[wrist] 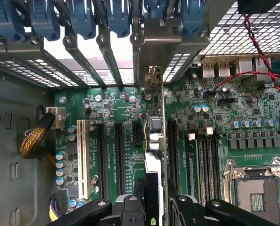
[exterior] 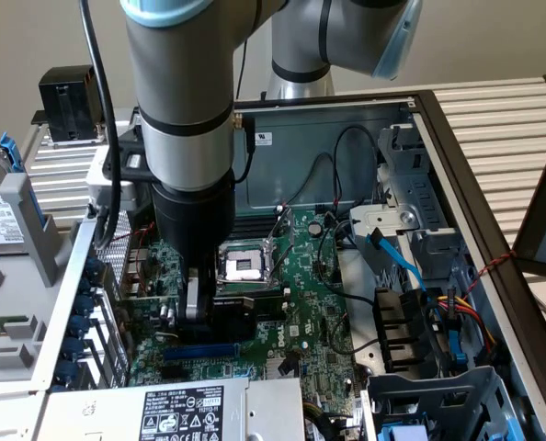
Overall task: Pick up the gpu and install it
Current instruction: 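Insert the gpu into the slot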
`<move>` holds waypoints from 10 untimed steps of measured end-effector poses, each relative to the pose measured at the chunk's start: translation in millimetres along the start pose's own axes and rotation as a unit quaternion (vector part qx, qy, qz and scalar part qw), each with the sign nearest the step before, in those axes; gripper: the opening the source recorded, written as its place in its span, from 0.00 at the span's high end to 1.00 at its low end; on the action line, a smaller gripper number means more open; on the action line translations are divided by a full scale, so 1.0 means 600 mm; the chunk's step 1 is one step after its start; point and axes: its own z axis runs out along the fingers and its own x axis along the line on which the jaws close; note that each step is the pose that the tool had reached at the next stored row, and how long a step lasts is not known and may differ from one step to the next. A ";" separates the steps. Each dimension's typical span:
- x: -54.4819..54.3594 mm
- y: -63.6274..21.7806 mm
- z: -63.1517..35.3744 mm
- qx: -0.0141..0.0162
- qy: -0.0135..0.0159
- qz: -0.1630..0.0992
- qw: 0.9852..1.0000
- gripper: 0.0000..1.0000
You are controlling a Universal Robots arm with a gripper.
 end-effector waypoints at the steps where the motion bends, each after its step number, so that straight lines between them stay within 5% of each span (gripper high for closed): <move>1: 0.000 0.000 0.000 0.000 0.000 0.000 1.000 0.72; 10: 0.000 0.002 0.001 0.000 0.000 0.000 1.000 0.72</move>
